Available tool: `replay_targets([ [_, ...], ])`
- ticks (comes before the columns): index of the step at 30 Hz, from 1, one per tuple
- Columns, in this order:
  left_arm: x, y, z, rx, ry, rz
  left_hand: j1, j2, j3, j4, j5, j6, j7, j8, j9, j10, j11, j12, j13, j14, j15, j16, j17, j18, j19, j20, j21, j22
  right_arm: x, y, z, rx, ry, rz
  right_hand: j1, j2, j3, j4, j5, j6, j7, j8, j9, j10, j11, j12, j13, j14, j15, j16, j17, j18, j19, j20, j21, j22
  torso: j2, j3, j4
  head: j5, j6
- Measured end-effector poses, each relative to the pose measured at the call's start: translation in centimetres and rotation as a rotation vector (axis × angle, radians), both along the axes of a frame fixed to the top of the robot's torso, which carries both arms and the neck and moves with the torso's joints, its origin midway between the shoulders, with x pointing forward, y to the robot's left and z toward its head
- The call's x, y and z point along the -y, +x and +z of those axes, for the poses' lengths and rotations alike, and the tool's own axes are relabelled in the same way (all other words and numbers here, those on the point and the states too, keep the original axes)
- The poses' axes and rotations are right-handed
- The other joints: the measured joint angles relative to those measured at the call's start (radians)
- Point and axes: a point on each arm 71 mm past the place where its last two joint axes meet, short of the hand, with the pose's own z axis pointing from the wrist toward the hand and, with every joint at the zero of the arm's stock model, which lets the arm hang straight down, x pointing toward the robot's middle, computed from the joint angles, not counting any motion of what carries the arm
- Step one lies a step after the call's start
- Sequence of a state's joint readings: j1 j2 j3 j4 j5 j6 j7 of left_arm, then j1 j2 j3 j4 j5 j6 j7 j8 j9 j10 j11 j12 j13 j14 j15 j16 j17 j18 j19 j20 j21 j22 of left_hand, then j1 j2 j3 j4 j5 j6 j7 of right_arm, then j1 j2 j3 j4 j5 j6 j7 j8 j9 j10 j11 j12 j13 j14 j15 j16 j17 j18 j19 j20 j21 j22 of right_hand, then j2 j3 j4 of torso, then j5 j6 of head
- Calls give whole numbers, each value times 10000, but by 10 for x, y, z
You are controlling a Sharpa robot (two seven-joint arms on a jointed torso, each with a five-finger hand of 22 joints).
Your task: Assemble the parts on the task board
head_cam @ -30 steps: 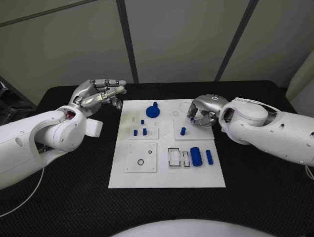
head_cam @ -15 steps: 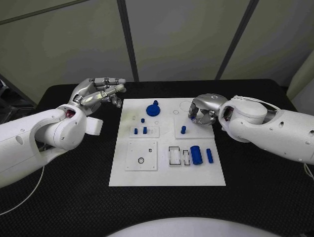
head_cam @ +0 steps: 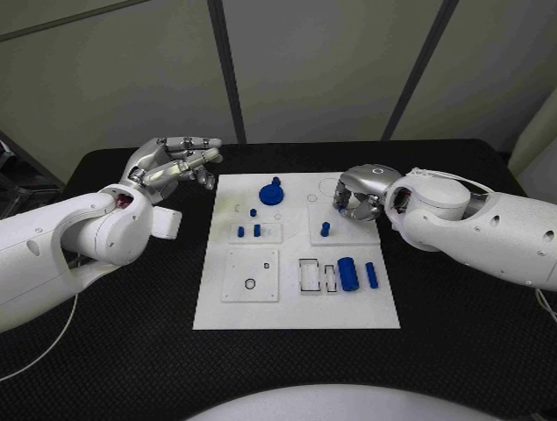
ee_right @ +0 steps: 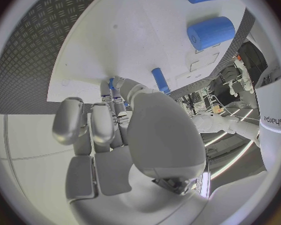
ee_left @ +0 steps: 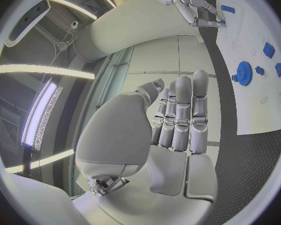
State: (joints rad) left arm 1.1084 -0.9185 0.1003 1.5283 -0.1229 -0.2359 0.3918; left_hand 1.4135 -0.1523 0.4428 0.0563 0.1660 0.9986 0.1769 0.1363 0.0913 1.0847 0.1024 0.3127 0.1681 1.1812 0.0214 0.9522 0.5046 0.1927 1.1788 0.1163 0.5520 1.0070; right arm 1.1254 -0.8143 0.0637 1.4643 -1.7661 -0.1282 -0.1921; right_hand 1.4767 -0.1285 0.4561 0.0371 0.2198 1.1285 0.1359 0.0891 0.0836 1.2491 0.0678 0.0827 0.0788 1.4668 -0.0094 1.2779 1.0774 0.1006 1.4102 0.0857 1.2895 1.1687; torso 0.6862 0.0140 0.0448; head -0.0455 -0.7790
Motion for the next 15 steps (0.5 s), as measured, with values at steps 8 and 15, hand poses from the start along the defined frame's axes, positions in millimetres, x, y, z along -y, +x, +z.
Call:
replay_targets([
  [8,-1,0,-1,-18,11,39,0,0,0,0,0,0,0,0,0,1,0,0,8,0,0,1,-9,0,0,0,0,-12,1,-6,2,338,171,31,27,27,24,-27,-21,1,0,1,9,0,-1,-8,42,0,0,55,8,-159,37,-37,110,191,-9,0,-6,-15,11],
  [15,-2,1,-2,-36,21,73,0,0,0,1,0,0,-1,0,-8,-36,37,39,7,0,0,3,-19,1,0,0,0,-11,0,-14,9,687,445,121,27,27,63,-66,-30,35,34,1,10,1,-1,18,42,0,0,55,35,-158,36,-37,153,224,-14,0,-6,-49,27],
])
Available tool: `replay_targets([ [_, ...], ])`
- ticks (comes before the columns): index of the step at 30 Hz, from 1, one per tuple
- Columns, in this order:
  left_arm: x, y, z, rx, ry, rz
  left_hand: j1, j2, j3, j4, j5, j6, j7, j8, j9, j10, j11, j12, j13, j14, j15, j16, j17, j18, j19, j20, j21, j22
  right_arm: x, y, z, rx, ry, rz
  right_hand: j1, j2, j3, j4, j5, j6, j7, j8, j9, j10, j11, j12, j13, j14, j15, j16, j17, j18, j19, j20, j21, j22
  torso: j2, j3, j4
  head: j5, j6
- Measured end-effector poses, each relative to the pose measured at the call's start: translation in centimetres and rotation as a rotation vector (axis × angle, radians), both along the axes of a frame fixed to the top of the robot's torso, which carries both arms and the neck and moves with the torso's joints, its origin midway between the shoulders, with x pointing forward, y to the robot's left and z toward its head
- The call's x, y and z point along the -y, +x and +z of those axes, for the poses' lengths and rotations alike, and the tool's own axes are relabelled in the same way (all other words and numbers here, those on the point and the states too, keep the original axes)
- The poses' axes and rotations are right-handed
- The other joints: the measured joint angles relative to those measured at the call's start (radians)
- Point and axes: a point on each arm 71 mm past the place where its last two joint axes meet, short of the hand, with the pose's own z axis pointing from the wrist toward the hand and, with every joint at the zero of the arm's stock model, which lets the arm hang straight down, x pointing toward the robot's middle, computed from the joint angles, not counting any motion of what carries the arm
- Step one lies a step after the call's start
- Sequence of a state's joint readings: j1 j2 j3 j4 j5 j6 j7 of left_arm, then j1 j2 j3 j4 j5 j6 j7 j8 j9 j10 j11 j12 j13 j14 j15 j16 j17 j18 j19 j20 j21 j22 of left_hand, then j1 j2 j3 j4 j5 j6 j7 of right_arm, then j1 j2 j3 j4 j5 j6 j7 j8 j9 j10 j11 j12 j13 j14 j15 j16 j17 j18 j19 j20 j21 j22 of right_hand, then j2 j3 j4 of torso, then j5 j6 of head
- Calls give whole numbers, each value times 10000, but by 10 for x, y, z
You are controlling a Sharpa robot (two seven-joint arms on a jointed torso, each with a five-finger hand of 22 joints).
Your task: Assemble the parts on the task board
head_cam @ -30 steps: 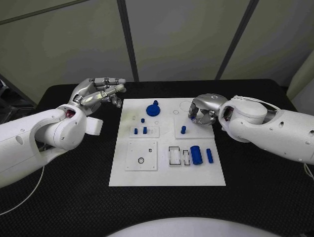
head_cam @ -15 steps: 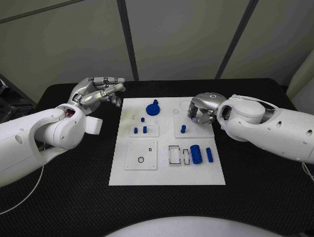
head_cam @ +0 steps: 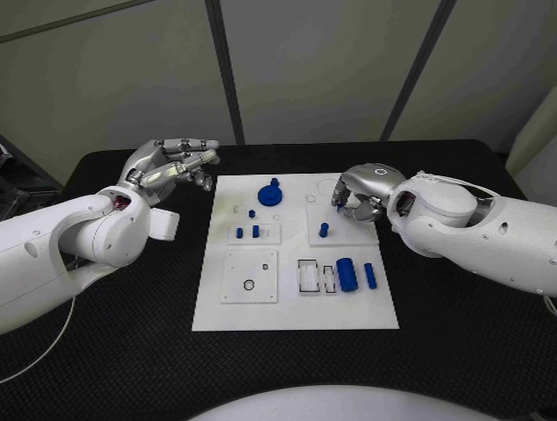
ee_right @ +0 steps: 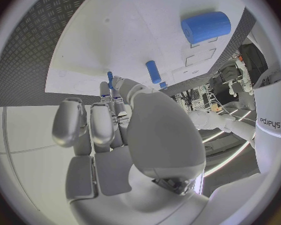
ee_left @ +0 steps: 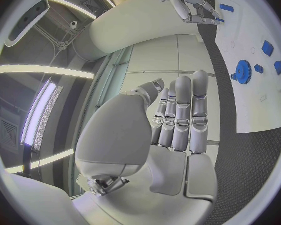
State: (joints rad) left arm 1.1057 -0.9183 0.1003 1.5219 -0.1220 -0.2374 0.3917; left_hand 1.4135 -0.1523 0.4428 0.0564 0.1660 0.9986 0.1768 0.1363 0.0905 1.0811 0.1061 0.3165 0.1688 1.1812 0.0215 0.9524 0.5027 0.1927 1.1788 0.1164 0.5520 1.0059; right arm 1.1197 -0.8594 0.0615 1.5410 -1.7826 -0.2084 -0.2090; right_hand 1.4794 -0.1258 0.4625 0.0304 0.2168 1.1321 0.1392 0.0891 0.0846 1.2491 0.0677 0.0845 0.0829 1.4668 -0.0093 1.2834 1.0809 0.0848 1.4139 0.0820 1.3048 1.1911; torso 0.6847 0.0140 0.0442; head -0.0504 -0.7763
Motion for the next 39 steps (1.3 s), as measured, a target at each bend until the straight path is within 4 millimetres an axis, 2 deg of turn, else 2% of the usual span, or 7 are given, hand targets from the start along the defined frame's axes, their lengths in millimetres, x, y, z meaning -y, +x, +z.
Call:
replay_targets([
  [10,0,1,-2,-35,8,38,41,41,0,0,0,-36,36,40,1,1,0,0,11,0,0,1,-10,-1,0,0,0,-11,-2,-14,12,422,448,195,-1,-1,45,17,-3,-1,0,-1,-2,0,0,0,16,0,1,39,27,1,0,0,40,43,0,3,0,-12,22],
  [17,4,1,-4,-75,-19,3,41,41,0,0,0,-37,36,40,1,1,0,0,10,0,0,1,-9,0,0,0,0,-10,-32,-35,24,569,1174,1060,-2,-2,71,-8,-27,7,8,-1,-3,36,36,-3,16,0,1,39,27,2,0,0,79,67,0,0,17,107,24],
  [21,6,2,-8,-133,-36,-16,41,40,0,0,0,-36,36,40,1,1,0,0,9,0,0,1,-9,0,0,0,-39,-10,-52,-45,30,536,1590,1597,-3,-3,91,-29,-28,32,33,-1,-4,36,36,-9,17,0,1,39,26,2,0,0,79,72,-1,2,18,256,10],
  [23,8,2,-8,-140,-43,-22,41,40,0,0,0,-36,36,40,1,1,0,0,9,0,0,1,-9,-1,0,0,-39,-10,-59,-47,31,498,1747,1779,-3,-3,92,-29,-28,32,33,-1,0,36,36,-9,22,0,1,39,27,3,0,0,79,82,-8,-9,18,321,4],
  [29,16,5,-11,-163,-101,-110,20,60,0,0,0,-36,36,40,-3,2,0,0,9,0,0,1,-9,0,0,0,-39,-20,-85,-51,32,298,2156,2310,-5,-4,147,-85,-30,31,33,-1,5,36,36,-16,29,0,1,39,25,2,-1,0,79,93,-13,-29,39,631,-33],
  [34,22,7,-12,-172,-148,-184,-1,81,0,0,0,-36,36,40,-7,2,0,0,17,0,0,1,-8,0,0,0,-39,-19,-97,-52,19,-102,2296,2483,-5,-5,155,-94,-31,31,33,-1,4,36,36,-17,30,0,1,38,25,2,-1,0,79,92,-25,-68,98,827,-99],
  [39,25,8,-12,-176,-170,-212,-1,81,0,0,0,-36,35,40,-6,2,0,0,17,0,1,1,-8,0,0,0,-39,-19,-107,-56,3,-564,2342,2630,-5,-5,155,-95,-13,31,33,-1,2,36,35,-18,30,0,1,38,25,2,-1,0,116,91,-23,-81,104,1071,-178],
])
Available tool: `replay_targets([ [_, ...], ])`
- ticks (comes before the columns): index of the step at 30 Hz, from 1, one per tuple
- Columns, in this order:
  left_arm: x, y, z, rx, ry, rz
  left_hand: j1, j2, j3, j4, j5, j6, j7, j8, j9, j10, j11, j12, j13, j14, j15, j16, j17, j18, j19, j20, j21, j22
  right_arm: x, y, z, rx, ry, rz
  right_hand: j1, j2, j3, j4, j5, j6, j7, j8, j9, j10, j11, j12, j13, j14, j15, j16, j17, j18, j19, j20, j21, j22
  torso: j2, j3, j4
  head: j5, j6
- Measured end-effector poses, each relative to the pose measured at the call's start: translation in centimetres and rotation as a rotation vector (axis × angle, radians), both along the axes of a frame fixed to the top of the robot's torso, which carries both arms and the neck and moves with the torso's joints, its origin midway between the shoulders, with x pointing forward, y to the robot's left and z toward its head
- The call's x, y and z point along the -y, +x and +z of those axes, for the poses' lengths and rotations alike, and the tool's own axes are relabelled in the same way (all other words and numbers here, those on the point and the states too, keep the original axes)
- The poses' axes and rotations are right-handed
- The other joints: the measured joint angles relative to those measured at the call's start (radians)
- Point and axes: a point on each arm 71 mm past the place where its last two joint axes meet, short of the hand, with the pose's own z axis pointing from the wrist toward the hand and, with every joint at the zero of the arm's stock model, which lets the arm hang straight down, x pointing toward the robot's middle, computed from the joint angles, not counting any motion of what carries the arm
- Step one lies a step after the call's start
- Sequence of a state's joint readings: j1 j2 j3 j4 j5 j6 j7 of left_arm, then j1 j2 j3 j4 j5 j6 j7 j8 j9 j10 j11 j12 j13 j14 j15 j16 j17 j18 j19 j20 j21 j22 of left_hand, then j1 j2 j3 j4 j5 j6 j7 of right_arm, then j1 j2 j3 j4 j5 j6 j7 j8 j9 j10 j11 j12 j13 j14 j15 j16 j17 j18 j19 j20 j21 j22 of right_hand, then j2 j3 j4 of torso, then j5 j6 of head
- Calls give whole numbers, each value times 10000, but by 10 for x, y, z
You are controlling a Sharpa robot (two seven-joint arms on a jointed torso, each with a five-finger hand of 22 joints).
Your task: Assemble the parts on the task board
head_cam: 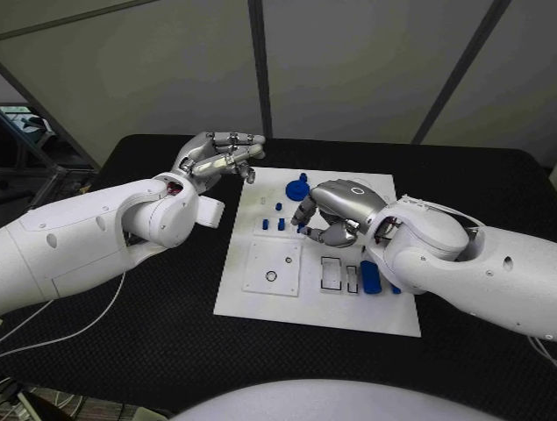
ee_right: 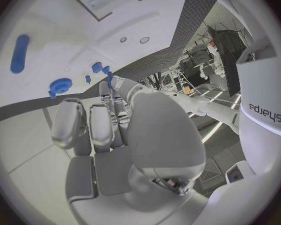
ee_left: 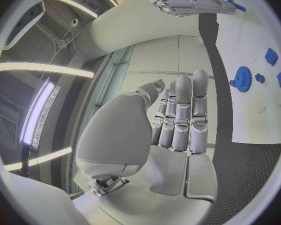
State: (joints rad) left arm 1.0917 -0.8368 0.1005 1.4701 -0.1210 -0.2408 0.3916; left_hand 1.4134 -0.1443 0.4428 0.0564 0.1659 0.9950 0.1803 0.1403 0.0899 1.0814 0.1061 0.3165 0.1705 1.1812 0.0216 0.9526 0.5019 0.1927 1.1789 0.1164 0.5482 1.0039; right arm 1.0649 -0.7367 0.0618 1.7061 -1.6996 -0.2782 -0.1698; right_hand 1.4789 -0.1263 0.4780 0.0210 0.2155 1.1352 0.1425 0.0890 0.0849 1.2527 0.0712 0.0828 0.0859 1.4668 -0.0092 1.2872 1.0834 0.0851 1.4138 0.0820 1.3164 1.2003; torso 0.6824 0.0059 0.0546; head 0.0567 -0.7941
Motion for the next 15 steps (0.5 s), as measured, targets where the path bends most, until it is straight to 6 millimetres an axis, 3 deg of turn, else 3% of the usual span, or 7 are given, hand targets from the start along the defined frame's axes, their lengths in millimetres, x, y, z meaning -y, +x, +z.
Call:
replay_targets([
  [8,1,1,0,3,0,17,0,-1,0,0,0,0,0,0,1,-43,-2,40,-1,-34,34,0,-13,0,0,1,0,-3,-10,-6,-18,-469,-110,265,-3,2,-1,0,17,0,0,0,-2,0,0,-57,-1,0,0,42,-1,0,0,0,0,-1,9,17,0,243,-132],
  [15,2,2,0,3,-10,4,1,-1,0,0,0,0,-1,0,-8,-72,1,46,9,-34,34,0,-20,0,-36,36,0,-10,-16,-9,-25,-650,-250,439,-45,43,-1,0,17,-1,1,-1,-5,-1,1,-59,-4,0,0,42,-1,-1,0,0,0,13,10,24,0,368,-223],
])
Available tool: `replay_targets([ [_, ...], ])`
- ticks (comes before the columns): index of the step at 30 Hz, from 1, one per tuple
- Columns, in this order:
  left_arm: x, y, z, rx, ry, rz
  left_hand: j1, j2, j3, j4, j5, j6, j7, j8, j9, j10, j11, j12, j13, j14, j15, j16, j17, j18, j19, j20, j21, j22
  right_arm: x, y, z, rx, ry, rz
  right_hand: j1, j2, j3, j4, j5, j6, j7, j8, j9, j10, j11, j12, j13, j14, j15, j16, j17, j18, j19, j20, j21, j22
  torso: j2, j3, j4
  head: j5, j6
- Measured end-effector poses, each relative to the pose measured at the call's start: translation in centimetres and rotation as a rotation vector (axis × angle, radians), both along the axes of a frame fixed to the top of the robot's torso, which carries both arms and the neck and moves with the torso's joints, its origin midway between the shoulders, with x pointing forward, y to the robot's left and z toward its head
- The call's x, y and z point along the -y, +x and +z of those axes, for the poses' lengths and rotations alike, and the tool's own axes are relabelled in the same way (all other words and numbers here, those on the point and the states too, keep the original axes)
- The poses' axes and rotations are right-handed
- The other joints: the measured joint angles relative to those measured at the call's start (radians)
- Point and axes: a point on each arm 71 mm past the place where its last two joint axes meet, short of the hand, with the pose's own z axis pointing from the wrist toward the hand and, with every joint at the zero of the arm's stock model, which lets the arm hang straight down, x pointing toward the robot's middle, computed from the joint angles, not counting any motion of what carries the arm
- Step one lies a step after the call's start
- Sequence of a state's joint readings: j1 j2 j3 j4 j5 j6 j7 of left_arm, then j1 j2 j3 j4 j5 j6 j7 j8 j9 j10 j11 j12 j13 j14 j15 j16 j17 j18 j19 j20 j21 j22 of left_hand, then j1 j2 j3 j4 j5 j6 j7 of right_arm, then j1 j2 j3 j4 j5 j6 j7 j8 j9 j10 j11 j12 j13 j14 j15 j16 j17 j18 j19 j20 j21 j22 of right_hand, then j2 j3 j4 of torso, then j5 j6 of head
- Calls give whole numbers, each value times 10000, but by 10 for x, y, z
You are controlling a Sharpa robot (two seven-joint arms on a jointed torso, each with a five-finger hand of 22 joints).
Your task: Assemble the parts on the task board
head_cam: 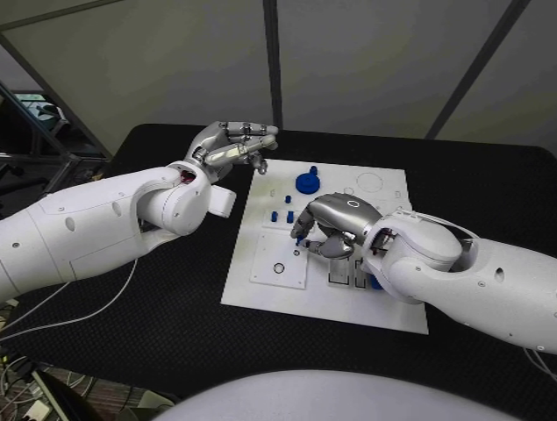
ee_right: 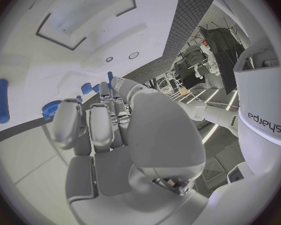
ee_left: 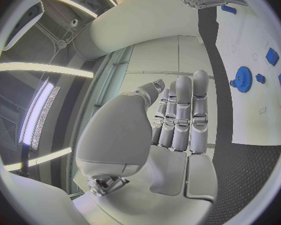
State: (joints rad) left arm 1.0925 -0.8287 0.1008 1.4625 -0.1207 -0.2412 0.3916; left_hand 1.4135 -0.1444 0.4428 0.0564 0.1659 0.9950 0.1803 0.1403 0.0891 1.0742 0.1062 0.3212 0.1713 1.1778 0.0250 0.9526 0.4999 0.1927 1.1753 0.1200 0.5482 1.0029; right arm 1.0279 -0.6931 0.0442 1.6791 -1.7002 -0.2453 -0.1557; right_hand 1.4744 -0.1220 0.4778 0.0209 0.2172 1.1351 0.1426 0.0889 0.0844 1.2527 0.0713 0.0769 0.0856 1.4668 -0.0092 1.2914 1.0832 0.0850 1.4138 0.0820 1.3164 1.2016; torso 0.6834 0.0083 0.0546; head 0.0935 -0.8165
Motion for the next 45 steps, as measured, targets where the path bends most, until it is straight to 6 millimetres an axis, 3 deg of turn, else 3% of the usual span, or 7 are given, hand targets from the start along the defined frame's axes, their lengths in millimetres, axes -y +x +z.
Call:
replay_targets([
  [45,0,0,0,-8,-4,-16,-39,39,0,0,0,-36,36,0,3,-34,35,0,-4,0,0,0,-8,0,0,0,0,-6,-8,-1,-16,-226,-861,222,-13,-14,-5,3,-27,-1,-1,-1,1,-6,5,-21,24,0,0,0,-23,1,0,0,-1,-4,-15,-7,-12,82,-216],
])
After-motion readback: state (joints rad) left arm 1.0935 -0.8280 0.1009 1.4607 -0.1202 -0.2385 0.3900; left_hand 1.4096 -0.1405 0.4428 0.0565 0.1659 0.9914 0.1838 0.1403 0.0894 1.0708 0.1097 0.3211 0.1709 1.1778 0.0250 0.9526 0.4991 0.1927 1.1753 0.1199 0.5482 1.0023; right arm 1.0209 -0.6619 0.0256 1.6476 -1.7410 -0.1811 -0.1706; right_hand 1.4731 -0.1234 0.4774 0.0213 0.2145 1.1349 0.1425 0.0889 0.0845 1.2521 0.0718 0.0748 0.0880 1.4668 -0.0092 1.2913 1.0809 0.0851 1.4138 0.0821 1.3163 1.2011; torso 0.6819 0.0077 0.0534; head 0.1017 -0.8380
